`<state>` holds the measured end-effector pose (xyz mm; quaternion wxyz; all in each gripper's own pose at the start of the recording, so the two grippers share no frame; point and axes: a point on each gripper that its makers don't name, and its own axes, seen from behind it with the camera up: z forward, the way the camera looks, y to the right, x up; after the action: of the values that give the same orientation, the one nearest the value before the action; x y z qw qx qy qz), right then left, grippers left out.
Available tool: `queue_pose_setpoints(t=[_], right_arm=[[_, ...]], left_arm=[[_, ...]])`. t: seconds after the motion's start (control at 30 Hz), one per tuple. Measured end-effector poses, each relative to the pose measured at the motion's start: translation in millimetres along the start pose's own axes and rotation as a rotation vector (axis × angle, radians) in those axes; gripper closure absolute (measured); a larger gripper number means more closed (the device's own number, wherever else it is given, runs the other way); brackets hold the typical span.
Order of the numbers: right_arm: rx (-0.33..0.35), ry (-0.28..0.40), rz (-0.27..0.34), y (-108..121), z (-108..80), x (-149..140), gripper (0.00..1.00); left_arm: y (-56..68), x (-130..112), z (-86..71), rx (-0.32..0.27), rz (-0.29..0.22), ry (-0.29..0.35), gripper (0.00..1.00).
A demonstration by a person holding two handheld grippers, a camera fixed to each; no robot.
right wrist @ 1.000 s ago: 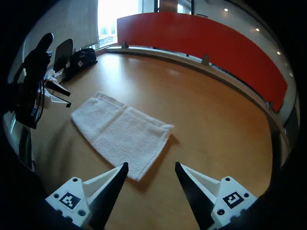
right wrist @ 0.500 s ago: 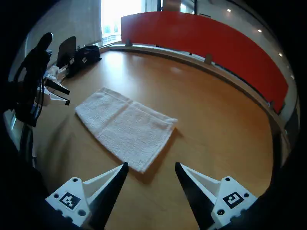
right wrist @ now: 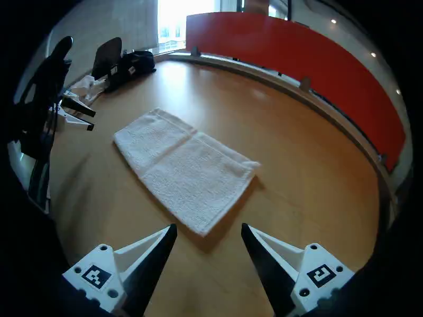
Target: Fold towel
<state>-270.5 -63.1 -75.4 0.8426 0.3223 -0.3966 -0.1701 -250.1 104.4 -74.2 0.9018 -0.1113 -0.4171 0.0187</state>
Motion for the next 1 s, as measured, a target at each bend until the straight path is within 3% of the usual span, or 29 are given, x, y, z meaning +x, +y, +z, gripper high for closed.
queue_pose_setpoints(t=[0.7, 1.0], right_arm=[[0.042, -0.042, -0.078, -5.3, 13.1, -1.4, 0.08], [0.048, -0.059, -0.089, -2.5, 16.0, -8.4, 0.23]], left_arm=[[-29.8, -30.3, -35.5, 0.070, -0.069, 0.025, 0.05], [-37.4, -39.5, -43.3, 0.083, -0.087, 0.027, 0.05]])
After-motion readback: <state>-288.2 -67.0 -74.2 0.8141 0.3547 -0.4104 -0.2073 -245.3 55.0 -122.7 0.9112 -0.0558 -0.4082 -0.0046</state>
